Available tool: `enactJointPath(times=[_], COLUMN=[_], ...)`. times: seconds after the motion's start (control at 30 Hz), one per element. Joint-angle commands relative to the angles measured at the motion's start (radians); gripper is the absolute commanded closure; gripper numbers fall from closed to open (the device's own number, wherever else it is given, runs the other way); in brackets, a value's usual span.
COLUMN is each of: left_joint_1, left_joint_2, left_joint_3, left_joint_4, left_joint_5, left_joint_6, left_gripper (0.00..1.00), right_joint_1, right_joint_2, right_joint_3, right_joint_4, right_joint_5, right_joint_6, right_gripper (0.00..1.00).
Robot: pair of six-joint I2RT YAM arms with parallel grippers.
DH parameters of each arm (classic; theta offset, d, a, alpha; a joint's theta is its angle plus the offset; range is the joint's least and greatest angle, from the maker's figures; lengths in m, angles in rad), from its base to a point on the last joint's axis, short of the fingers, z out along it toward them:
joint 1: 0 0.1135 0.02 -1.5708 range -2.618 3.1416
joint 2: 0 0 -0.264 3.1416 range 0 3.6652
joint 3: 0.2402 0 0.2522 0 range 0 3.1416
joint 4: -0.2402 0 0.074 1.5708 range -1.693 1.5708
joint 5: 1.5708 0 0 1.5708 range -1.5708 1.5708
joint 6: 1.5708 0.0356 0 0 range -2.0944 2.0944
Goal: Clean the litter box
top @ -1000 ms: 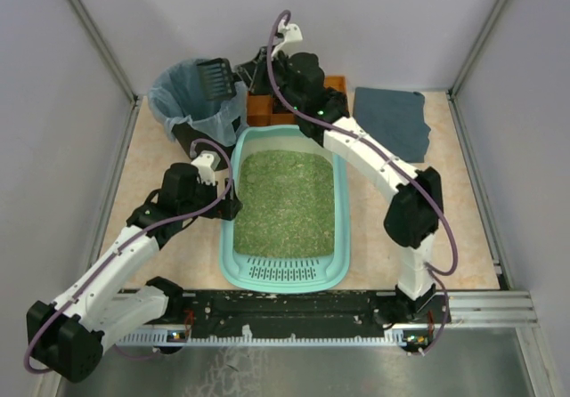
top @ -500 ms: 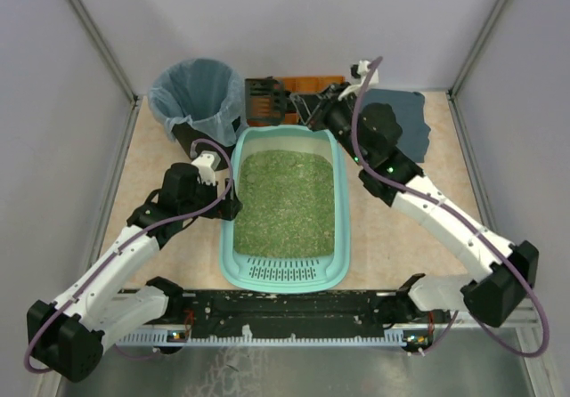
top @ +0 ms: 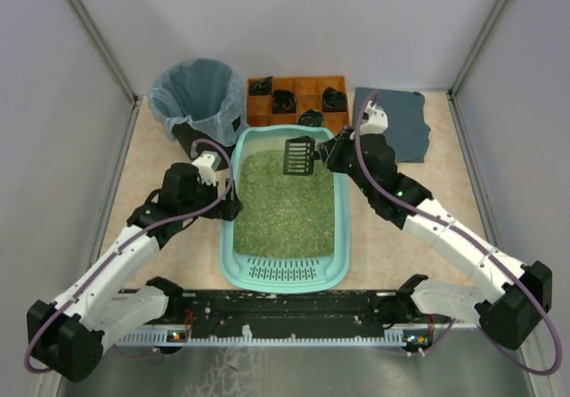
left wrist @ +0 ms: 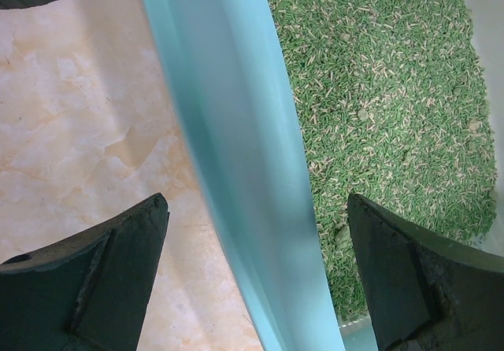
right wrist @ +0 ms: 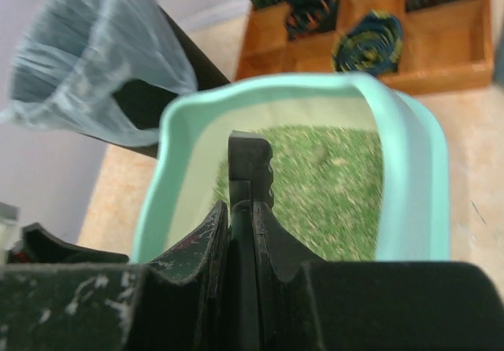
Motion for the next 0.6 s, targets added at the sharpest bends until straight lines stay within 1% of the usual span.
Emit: enactJointPath(times=[0.0,0.13,0.27,0.37,0.57], left_joint_1=[-0.003,-0.003,-0.003,-0.005,-0.005], left_joint_2=[0.003,0.004,0.008,0.011,0.009], left_joint_3=[0.002,0.003,0.004,0.004,0.004], left_joint_4=[0.004,0.004,0.002,0.001,0.000], left_joint_5=[0.013,0.010,0.011,0.007,0.003], left_joint_6=[0.007,0.008,0.008,0.006,0.006], left_gripper=[0.01,0.01,0.01,0.01,0.01], right_joint_1=[-0.004,-0.005,-0.004,-0.004,-0.003], right_joint_2=[0.058,0.147,0.258,0.323,0.457], right_joint_3=[0.080,0.121,0.208,0.256,0.411], right_joint_4=[-0.139,-0.176,-0.282,-0.317,-0.469], right_joint_5=[0.074,0.061,0.106,0.142,0.220], right_joint_6=[0.091,0.158,0.233,0.290,0.315], right_gripper=[1.00,1.00,1.00,1.00,1.00])
